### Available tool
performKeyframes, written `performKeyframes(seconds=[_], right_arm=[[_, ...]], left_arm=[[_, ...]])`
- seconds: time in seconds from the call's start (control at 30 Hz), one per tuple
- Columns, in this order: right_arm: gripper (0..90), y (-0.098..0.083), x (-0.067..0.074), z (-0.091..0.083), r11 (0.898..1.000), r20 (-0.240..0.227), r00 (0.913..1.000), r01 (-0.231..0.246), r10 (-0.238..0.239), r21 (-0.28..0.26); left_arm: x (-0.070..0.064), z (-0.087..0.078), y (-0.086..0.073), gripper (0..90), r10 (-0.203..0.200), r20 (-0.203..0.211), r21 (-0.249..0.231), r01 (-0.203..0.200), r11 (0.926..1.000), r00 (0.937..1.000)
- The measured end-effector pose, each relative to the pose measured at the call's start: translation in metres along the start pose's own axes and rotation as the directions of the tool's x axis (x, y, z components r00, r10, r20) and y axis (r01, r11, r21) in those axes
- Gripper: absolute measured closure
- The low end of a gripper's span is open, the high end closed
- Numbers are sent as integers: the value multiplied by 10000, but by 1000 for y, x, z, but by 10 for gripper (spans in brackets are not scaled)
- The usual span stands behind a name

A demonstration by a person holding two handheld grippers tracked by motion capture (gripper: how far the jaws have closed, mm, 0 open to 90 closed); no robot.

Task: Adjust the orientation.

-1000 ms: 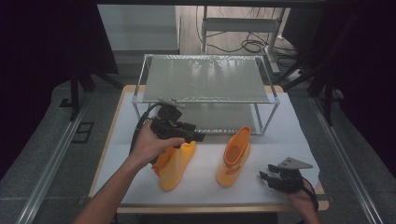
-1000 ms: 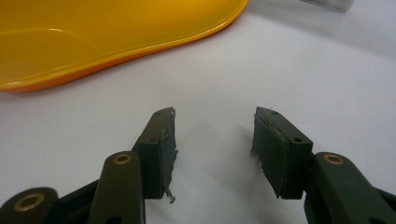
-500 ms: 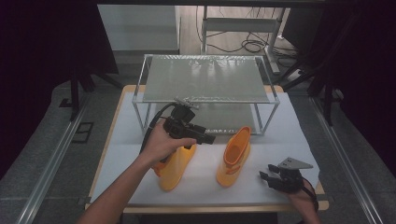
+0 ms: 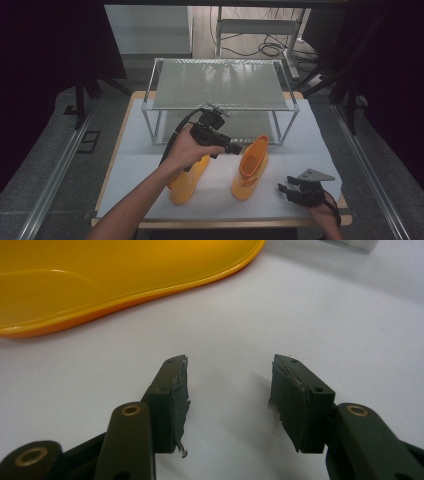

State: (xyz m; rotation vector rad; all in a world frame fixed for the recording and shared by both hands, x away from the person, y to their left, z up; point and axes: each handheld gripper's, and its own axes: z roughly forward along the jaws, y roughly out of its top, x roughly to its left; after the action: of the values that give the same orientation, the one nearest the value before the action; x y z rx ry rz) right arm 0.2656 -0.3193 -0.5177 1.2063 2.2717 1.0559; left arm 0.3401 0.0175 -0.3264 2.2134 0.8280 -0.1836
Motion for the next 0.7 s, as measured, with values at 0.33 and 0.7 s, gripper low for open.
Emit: performKeyframes(seconds=[0.33,0.7], right_arm=[[491,0,0,0,10000,1,10000,15,-15,-8],[491,0,0,0,10000,25,10000,8,-8,-16]], left_arm=[[-7,12,9,434,95,-65,311,-93,9995,9999],[-5,-8,8,425,65,-232,45,-64,10000,9997]])
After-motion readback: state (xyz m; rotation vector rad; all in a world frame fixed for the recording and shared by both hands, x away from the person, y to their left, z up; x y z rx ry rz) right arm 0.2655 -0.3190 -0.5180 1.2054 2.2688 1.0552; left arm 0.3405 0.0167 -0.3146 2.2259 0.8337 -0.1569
